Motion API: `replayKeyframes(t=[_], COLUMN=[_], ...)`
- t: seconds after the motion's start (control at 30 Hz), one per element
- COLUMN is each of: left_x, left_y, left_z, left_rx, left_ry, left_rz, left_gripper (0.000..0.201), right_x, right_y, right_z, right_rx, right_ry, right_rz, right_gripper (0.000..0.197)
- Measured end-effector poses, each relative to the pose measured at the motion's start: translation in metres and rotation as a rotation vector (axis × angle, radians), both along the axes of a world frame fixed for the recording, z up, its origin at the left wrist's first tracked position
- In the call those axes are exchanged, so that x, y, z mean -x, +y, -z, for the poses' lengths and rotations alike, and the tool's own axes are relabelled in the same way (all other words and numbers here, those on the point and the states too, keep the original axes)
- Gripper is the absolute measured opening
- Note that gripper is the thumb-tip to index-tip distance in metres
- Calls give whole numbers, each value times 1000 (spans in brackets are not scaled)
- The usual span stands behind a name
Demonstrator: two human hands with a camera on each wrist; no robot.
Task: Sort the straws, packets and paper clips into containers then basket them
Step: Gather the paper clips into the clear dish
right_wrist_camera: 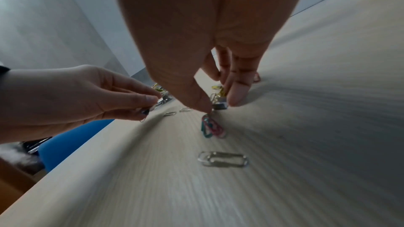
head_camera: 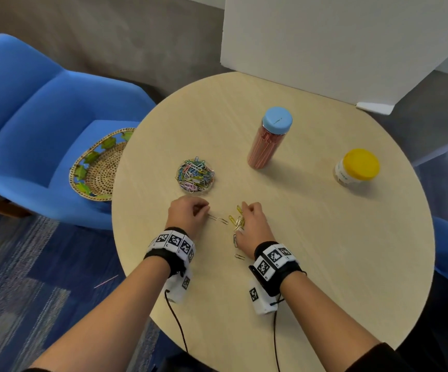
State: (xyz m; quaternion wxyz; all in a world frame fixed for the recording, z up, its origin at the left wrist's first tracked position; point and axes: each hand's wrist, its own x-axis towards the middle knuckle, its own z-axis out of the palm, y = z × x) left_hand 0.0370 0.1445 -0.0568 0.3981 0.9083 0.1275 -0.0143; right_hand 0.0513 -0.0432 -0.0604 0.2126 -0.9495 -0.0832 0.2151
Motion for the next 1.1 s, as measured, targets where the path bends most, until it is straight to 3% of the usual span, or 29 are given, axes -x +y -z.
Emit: replayKeyframes(t=[0.1,0.23,0.33,0.57,0.67,0.77,0.87,1.0,1.1], left_x=[7,14,16,11,6,1,-4,-20,-47], left_y=[5,-4,-8,-17,-20,-17,-9,13,38], left_z=[7,14,15,16,13,8,2,-18,-34], left_rx=[-108,-211,-285,-236,-209,-164,-95,75,97], left_ry=[59,0,-2,21,70,147,147,-67,-184], left_rz=[137,336,404,390,362,264,189,-8,-116], left_gripper=[27,26,27,18,17,15,13,11,11], right_x=[3,15,26,31,22,10,1,-10,-18], right_y=[10,3,-5,7,11,14,10,0,-8], right_z=[-4,-10,-11,-8,-8,-8,-7,-9,-10], right_rx=[83,137,206,265,269,209,67,-188,-288], right_ry=[-27,-22,-20,-114,-107,-100,-49,96,142], right_rz=[-139,-321,-413,-437,-420,-335,-108,270,404], right_gripper=[67,56,59,24,19,22,26,18,12])
